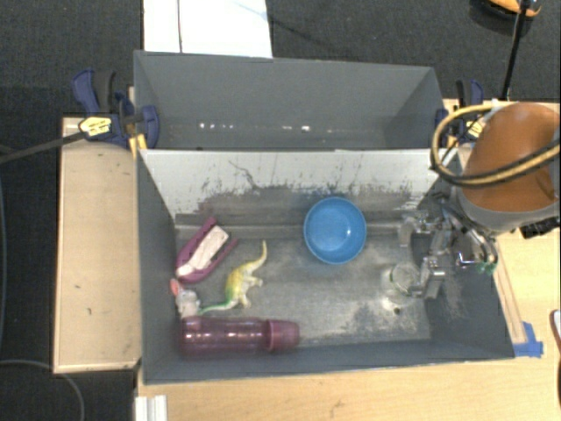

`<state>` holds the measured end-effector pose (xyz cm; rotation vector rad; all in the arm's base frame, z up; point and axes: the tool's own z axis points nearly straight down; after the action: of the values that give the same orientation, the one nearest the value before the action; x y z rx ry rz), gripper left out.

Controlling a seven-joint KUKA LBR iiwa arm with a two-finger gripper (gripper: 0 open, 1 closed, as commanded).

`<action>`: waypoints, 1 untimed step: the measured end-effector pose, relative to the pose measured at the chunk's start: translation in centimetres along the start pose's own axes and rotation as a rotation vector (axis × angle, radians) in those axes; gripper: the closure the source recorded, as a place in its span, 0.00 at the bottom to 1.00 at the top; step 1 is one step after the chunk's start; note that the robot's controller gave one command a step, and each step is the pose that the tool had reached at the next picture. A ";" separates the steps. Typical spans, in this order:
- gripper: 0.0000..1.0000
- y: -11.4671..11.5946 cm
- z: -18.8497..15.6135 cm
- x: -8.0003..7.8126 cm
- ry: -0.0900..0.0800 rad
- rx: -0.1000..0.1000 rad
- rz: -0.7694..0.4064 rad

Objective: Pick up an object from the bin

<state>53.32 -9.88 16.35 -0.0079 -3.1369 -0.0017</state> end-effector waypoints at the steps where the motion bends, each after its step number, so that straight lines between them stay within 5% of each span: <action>1: 0.00 0.0 -0.5 -0.1 -0.007 0.002 -0.003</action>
Offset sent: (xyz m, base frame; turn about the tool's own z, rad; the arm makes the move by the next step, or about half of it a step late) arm 0.0359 0.0957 -0.0935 -0.0626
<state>53.47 -9.86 16.80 -0.0038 -3.1443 0.0008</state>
